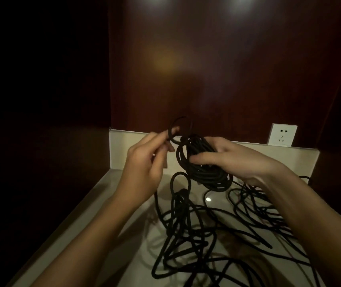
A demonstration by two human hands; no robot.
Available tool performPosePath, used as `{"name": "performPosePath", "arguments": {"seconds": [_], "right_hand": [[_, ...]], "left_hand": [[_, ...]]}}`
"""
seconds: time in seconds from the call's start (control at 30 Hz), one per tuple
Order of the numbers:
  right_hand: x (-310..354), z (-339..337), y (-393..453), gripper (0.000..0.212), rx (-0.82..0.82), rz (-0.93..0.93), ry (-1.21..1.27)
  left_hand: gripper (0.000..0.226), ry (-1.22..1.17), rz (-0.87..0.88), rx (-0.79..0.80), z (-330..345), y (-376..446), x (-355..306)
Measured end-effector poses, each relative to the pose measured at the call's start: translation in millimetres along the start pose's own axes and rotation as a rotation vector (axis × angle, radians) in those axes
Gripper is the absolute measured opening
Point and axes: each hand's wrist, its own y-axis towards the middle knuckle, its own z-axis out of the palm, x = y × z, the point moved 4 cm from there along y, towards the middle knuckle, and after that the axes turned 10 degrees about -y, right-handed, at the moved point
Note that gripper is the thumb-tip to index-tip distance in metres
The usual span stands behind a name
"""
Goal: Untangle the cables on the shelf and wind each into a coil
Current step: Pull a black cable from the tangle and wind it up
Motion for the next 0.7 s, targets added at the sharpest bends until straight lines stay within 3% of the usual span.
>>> {"name": "performPosePath", "arguments": {"seconds": [0.17, 0.47, 0.7], "right_hand": [[0.2, -0.2, -9.9, 0.016, 0.033, 0.000, 0.167], [-6.3, 0.2, -20.3, 0.033, 0.106, -0.035, 0.376], [-11.8, 21.1, -27.1, 0.024, 0.155, 0.002, 0.674]], "left_hand": [[0.031, -0.056, -0.141, -0.077, 0.2, 5.8, 17.3], [0.024, 0.002, -0.111, -0.109, -4.8, 7.9, 26.3], [0.027, -0.080, -0.199, -0.175, 7.6, 6.1, 32.0]]}}
